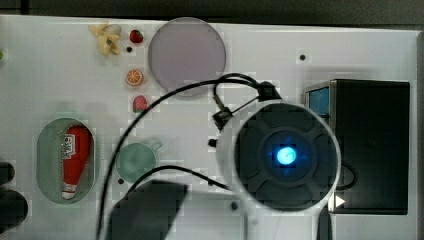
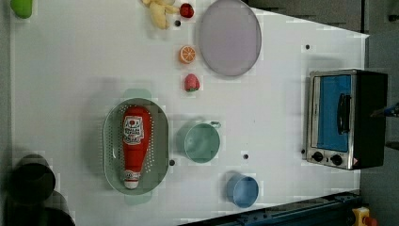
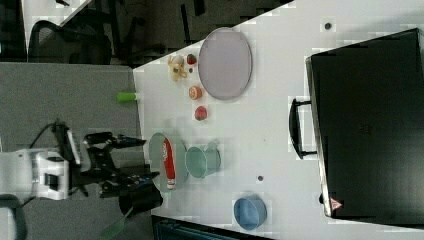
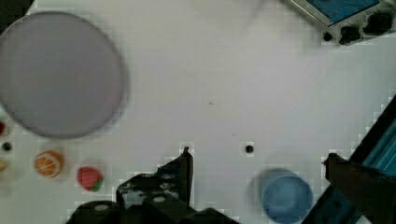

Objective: Pick Ketchup from the table and place it in strainer.

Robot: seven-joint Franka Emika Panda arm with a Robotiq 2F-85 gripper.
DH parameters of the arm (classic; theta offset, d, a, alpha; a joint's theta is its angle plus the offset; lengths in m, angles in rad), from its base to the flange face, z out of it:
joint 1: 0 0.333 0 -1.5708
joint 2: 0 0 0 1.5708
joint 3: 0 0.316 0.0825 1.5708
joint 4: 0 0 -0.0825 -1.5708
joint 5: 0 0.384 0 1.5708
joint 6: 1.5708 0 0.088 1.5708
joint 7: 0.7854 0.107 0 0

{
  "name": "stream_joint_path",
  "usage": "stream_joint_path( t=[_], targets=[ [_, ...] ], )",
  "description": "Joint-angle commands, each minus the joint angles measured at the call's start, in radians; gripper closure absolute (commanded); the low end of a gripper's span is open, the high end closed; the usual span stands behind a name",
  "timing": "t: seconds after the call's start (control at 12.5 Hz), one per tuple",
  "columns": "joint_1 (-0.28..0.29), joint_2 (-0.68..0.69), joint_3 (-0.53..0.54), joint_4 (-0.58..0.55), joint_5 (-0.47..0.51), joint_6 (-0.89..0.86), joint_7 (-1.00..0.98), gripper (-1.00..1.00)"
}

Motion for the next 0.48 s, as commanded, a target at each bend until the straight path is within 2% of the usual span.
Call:
stream_joint_path(
  t=[0.08, 0.48],
  targets=[
    [0.023, -0.001, 0.028, 0.029, 0.017, -0.009, 0.037, -1.0],
    [0.023, -0.002, 0.023, 0.032, 0.061, -0.023, 0.01, -1.0]
  ],
)
